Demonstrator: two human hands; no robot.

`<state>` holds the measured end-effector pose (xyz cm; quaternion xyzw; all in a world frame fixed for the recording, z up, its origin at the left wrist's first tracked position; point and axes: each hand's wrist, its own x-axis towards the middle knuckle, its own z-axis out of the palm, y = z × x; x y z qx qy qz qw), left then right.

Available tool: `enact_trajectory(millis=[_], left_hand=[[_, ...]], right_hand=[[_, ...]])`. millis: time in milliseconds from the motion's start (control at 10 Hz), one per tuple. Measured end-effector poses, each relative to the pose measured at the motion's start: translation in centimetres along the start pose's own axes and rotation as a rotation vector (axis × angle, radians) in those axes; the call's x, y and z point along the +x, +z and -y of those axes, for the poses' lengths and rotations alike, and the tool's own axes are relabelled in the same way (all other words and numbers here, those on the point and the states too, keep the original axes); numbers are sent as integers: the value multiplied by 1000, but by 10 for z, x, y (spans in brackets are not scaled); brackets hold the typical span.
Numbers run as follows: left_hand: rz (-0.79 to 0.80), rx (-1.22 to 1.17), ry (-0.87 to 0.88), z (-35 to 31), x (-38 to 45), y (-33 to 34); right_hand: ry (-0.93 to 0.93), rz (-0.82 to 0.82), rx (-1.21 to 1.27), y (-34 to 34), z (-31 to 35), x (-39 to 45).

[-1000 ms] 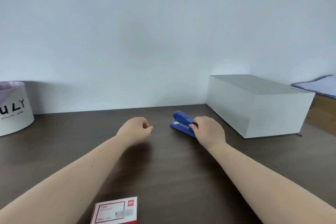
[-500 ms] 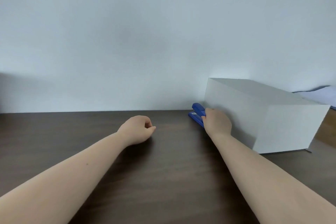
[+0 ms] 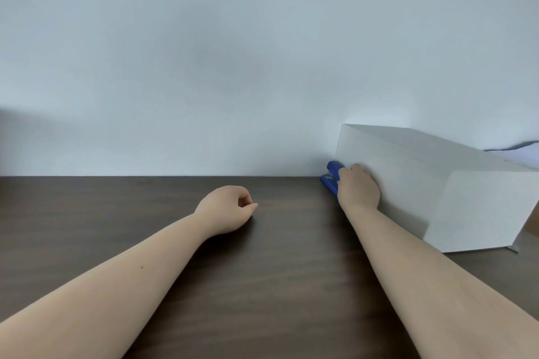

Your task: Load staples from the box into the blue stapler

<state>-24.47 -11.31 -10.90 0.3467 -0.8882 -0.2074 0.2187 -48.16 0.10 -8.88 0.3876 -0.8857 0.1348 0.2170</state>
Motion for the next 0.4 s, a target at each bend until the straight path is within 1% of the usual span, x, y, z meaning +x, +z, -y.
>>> enact_trajectory(millis=[300,400], left_hand=[[-9,-15,18,0,-4,1],[-16,-11,-1,0,-7,0]], right_hand=[[19,13,10,4,-4,-5],[27,30,33,6,-4,-8]])
